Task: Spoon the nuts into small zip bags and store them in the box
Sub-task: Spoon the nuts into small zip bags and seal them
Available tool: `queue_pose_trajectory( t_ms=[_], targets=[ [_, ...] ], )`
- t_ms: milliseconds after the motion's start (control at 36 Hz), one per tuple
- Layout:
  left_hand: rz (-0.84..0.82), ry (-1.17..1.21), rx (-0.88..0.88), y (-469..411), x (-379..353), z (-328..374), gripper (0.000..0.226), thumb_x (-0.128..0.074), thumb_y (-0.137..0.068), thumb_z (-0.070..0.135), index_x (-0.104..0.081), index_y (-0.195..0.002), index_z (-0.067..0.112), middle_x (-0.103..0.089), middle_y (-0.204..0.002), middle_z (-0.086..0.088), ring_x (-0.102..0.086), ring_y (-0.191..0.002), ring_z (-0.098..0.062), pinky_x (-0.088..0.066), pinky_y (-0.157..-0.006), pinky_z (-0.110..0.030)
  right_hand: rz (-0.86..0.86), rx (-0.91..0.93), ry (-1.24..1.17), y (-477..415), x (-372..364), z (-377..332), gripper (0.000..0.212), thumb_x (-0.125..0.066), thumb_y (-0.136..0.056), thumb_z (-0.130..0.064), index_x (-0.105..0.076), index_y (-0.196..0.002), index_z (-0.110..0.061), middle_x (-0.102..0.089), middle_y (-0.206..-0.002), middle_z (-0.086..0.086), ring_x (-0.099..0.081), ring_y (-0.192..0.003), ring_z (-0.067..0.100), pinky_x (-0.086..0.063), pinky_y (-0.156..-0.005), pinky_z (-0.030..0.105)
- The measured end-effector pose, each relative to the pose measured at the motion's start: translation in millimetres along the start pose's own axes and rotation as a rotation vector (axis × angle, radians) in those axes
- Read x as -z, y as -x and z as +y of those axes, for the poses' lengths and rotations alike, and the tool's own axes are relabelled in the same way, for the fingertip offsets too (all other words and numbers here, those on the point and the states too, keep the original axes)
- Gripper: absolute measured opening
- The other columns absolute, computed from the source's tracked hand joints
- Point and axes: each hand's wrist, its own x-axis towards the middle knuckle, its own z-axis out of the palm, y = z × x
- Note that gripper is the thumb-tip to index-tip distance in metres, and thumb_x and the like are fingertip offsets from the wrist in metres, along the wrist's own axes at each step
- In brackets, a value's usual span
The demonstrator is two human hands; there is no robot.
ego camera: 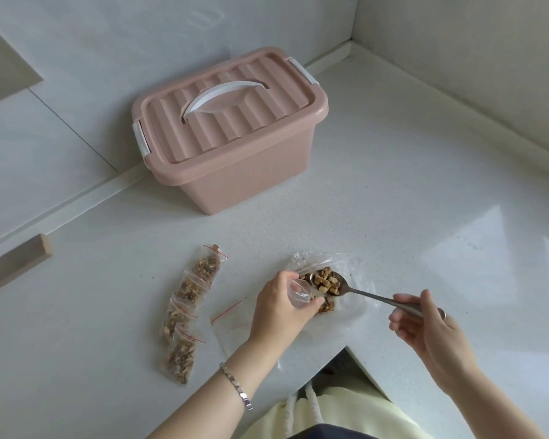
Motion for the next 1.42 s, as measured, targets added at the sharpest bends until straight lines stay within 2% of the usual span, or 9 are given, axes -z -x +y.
queue_pose_trajectory(
  t_ms=[111,278,417,528,722,917,1056,1222,1417],
  targets=[
    [-0.052,0.061,0.072,-5,-8,2,0.057,-0.074,-0.071,0.043,-0.049,-0.117,0.021,-0.059,-0.112,0.005,-0.053,-0.106,-0.011,-0.042,-0.089,-0.021,-0.01,0.093,-0.04,10,-6,-5,0.048,-0.031,-0.094,-0.042,-0.061,-0.09,-0.005,-0.06,-0.06,0.008,-0.058,-0.053,0.014,-0.05,-0.052,0.018],
    [-0.034,0.087,0.073,-6,-8,17,0.042,-0.074,-0.074,0.04,-0.042,-0.097,0.025,-0.051,-0.088,0.014,-0.051,-0.09,-0.007,-0.036,-0.068,-0.004,0.044,0.257,-0.022,23,-22,-4,0.088,-0.061,-0.041,-0.085,-0.063,-0.084,-0.008,-0.064,-0.061,0.008,-0.06,-0.055,0.017,-0.049,-0.052,0.018],
    [-0.045,0.116,0.068,-5,-7,23,0.045,-0.072,-0.075,0.041,-0.043,-0.104,0.022,-0.052,-0.096,0.008,-0.05,-0.093,-0.008,-0.035,-0.071,-0.008,0.076,0.382,0.025,33,-32,-1,0.069,-0.055,-0.054,-0.083,-0.069,-0.073,-0.018,-0.065,-0.063,0.013,-0.061,-0.057,0.016,-0.047,-0.052,0.018],
    [-0.048,0.142,0.073,-5,-8,25,0.05,-0.071,-0.076,0.041,-0.046,-0.112,0.017,-0.052,-0.1,0.008,-0.048,-0.096,-0.007,-0.034,-0.07,-0.006,0.097,0.441,0.047,38,-33,0,0.049,-0.044,-0.081,-0.054,-0.066,-0.077,-0.01,-0.066,-0.062,0.012,-0.061,-0.056,0.015,-0.046,-0.052,0.018],
    [-0.068,0.146,0.07,-4,-8,24,0.039,-0.069,-0.078,0.04,-0.04,-0.099,0.026,-0.052,-0.096,0.01,-0.048,-0.092,-0.006,-0.034,-0.064,-0.004,0.103,0.555,0.184,46,-34,-2,0.052,-0.043,-0.075,-0.076,-0.07,-0.076,-0.031,-0.069,-0.067,0.004,-0.064,-0.061,0.014,-0.048,-0.057,0.017],
    [-0.059,0.213,0.051,-2,-8,20,0.036,-0.07,-0.078,0.038,-0.046,-0.101,0.025,-0.055,-0.096,0.011,-0.053,-0.094,-0.007,-0.039,-0.073,-0.009,0.089,0.768,0.378,49,-32,-3,0.035,-0.037,-0.094,-0.048,-0.067,-0.083,-0.035,-0.067,-0.071,-0.014,-0.061,-0.067,0.003,-0.044,-0.063,0.012],
    [-0.001,0.243,-0.043,1,-9,13,0.036,-0.071,-0.077,0.032,-0.039,-0.091,0.04,-0.057,-0.101,0.01,-0.053,-0.1,-0.007,-0.038,-0.078,-0.007,0.127,0.853,0.369,48,-31,-8,0.033,-0.034,-0.096,-0.044,-0.066,-0.086,-0.044,-0.067,-0.073,-0.016,-0.06,-0.068,0.002,-0.044,-0.064,0.01],
    [0.26,0.067,-0.366,6,-6,2,0.034,-0.061,-0.077,0.037,-0.042,-0.102,0.023,-0.054,-0.103,0.008,-0.049,-0.1,-0.007,-0.039,-0.092,-0.02,0.203,0.694,0.36,43,-29,-15,0.034,-0.034,-0.085,-0.041,-0.065,-0.072,-0.038,-0.067,-0.068,-0.007,-0.062,-0.064,0.009,-0.045,-0.058,0.014],
    [0.251,-0.058,-0.183,9,6,-5,0.033,-0.073,-0.075,0.024,-0.053,-0.097,0.011,-0.051,-0.084,0.01,-0.047,-0.076,-0.007,-0.044,-0.074,-0.029,0.146,0.485,0.572,26,-19,-6,0.035,-0.041,-0.089,-0.044,-0.066,-0.075,-0.023,-0.067,-0.068,-0.002,-0.06,-0.058,0.008,-0.045,-0.055,0.017]
  ],
)
